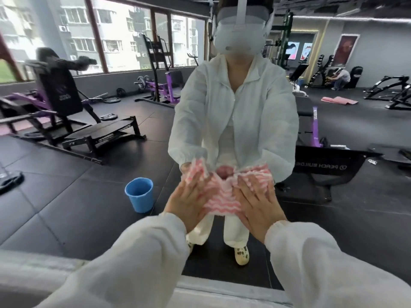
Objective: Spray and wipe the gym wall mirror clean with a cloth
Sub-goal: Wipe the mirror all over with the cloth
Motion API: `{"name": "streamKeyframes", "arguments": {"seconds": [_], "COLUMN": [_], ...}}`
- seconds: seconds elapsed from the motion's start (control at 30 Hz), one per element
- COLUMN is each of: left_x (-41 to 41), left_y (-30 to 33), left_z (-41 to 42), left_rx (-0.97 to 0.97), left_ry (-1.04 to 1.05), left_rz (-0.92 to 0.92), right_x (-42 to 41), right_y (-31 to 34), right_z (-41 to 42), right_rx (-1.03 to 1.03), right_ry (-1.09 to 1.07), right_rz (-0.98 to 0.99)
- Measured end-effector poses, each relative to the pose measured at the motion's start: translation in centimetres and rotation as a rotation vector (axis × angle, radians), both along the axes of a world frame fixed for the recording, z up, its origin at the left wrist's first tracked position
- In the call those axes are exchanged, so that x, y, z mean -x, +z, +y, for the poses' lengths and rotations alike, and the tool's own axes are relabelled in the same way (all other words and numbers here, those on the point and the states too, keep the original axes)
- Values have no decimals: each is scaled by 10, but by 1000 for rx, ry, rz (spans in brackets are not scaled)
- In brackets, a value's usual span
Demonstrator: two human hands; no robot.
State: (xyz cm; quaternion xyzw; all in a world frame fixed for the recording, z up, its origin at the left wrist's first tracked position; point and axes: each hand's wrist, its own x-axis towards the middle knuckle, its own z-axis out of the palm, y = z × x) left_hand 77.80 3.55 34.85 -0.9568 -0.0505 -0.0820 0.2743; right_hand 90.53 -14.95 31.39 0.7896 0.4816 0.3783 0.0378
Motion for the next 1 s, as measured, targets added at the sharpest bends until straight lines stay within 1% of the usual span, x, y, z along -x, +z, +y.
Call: {"name": "streamKeyframes", "arguments": {"seconds": [0.03,0.1,0.13,0.2,0.3,0.4,0.47,0.53,0.6,0.63,0.73,0.87,0.93,1.0], "left_x": [3,8,13,18,21,32,43,52,60,64,68,60,56,54], "left_y": [7,20,24,28,13,-32,-59,-92,-120,-129,-121,-74,-57,-58], "left_z": [18,49,65,84,91,102,99,92,88,87,92,110,119,122], "left_rx": [-18,34,50,92,194,256,347,425,481,508,579,602,615,633], "left_ry": [-4,-39,-40,-19,18,41,75,102,123,124,137,92,113,127], "left_rz": [-177,-490,-576,-649,-664,-601,-513,-417,-299,-274,-364,-576,-625,-645], "right_x": [2,8,14,24,33,35,36,38,42,43,46,59,65,69], "right_y": [11,38,50,69,67,25,-7,-33,-48,-51,-38,15,38,47], "right_z": [15,44,62,90,117,129,128,123,119,118,121,145,162,176], "right_rx": [-27,-78,-101,-161,-186,-40,67,168,282,314,287,132,56,14], "right_ry": [12,10,14,29,58,92,138,174,135,122,148,131,108,105], "right_rz": [-25,-71,-82,-85,-105,-221,-244,-213,-174,-164,-160,-227,-231,-191]}}
